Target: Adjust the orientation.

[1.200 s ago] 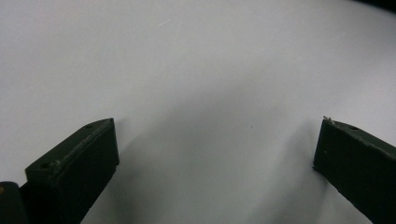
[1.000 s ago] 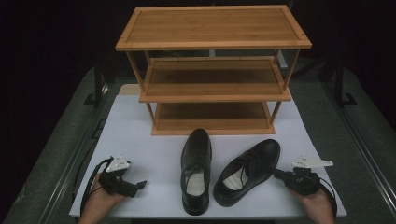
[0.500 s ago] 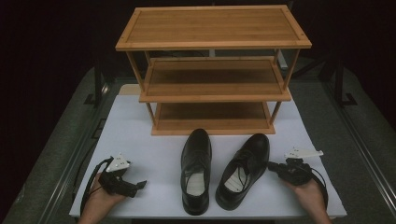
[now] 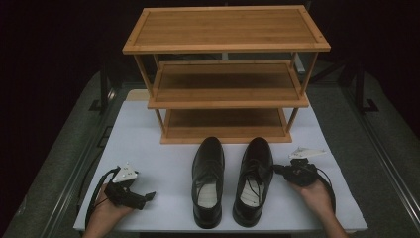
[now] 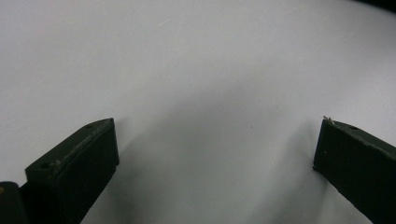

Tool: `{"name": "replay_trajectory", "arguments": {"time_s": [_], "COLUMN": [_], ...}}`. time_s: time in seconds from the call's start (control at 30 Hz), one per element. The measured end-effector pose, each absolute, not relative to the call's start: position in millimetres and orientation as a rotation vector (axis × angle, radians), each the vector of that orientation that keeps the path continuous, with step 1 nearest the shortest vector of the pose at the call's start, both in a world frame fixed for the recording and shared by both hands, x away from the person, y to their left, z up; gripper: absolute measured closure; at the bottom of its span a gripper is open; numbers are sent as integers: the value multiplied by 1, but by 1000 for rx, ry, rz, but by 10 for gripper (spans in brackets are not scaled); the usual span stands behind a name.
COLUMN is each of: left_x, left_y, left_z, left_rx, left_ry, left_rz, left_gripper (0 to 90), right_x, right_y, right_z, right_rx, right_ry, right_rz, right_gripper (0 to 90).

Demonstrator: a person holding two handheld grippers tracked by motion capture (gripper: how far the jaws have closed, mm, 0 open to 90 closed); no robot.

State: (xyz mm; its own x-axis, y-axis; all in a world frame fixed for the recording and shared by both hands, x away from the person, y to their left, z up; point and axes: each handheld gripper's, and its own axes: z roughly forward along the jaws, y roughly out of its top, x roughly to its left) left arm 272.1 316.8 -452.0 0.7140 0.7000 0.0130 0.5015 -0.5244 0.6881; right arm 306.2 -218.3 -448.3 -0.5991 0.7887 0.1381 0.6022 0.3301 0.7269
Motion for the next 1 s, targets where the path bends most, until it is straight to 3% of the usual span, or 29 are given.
{"name": "replay_trajectory", "arguments": {"time_s": [0.43,0.83,1.0], "left_x": [272,272,272], "left_y": [317,317,317], "left_z": [-452,-452,-452], "left_rx": [2239,2240,2240], "left_ry": [908,909,909], "left_rz": [379,380,380], "left_gripper": [0,0,0], "right_x": [315,261,257], "right_y": [-199,-200,-192], "right_z": [-447,-446,-449], "right_rx": [1208,1180,1159], "right_ry": [2367,2407,2429], "right_rz": [1121,1118,1105], "right_gripper": [898,897,897]}}
